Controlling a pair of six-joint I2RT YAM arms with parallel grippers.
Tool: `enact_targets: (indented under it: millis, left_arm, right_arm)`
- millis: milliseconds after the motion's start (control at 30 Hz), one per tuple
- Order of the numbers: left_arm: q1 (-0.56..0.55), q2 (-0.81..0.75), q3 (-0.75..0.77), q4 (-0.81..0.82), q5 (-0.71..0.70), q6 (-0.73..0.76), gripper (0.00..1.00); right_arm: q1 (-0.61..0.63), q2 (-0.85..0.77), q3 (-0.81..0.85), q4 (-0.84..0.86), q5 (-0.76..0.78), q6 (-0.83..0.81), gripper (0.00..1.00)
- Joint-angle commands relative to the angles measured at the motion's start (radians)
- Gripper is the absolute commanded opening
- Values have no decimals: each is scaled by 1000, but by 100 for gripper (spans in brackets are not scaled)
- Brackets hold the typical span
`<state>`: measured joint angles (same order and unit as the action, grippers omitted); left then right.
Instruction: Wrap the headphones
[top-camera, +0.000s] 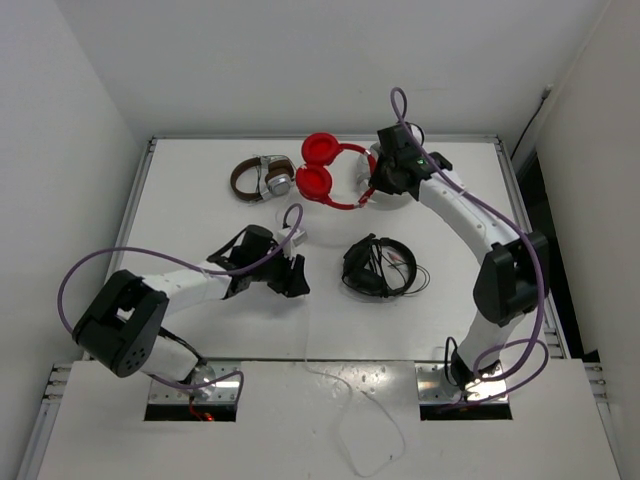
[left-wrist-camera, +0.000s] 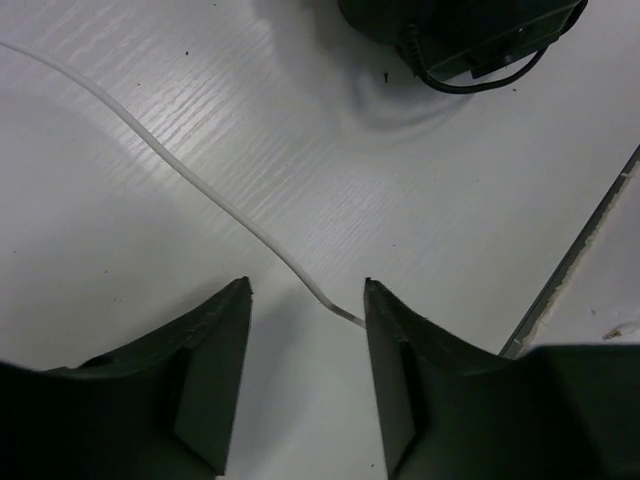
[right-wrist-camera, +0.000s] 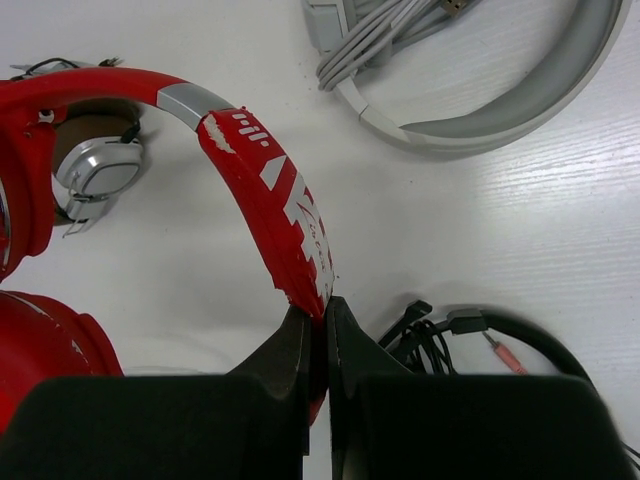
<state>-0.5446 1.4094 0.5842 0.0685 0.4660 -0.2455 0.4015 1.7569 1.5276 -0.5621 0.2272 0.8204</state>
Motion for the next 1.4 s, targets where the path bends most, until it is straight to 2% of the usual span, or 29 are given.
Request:
enact_targets:
  millis: [0, 33, 133, 167, 267, 400, 500, 533, 667, 867, 1000, 1200, 1367]
  left_arm:
    - [-9, -1, 45, 40, -4, 2, 50]
    - [-9, -1, 55, 31, -4, 2, 35]
    - [-9, -13, 55, 19, 6, 12, 4]
    - [-9, -13, 55, 19, 6, 26, 0]
    - [-9, -36, 72, -74, -13, 72, 0]
    - [-93, -101, 178, -281, -56, 294, 0]
    - [-103, -125, 270, -422, -72, 392, 0]
    - [-103, -125, 323, -496, -72, 412, 0]
    - [-103, -107, 420, -604, -61, 476, 0]
    - [-103, -107, 486, -638, -92, 528, 0]
    - [-65, -116, 511, -619, -79, 540, 0]
    - [-28, -116, 562, -608, -104, 551, 0]
    - [27, -135, 562, -536, -104, 499, 0]
  right_arm:
    - [3, -83, 6, 90, -32, 49, 0]
    - [3, -83, 6, 90, -32, 49, 0]
    - [3, -83, 6, 90, -20, 49, 0]
    - [3, -83, 15, 90, -20, 49, 0]
    - [13, -74, 16, 80, 56, 49, 0]
    - [13, -74, -7, 80, 141, 28, 0]
    - [40, -74, -27, 100, 175, 2, 0]
    - [62, -74, -27, 109, 175, -9, 0]
    - [115, -74, -46, 140, 210, -41, 0]
    - [187, -118, -113, 206, 231, -119, 0]
    - [229, -145, -170, 269, 244, -171, 0]
    - [229, -181, -247, 307, 233, -214, 0]
    - [229, -215, -290, 317, 173, -236, 0]
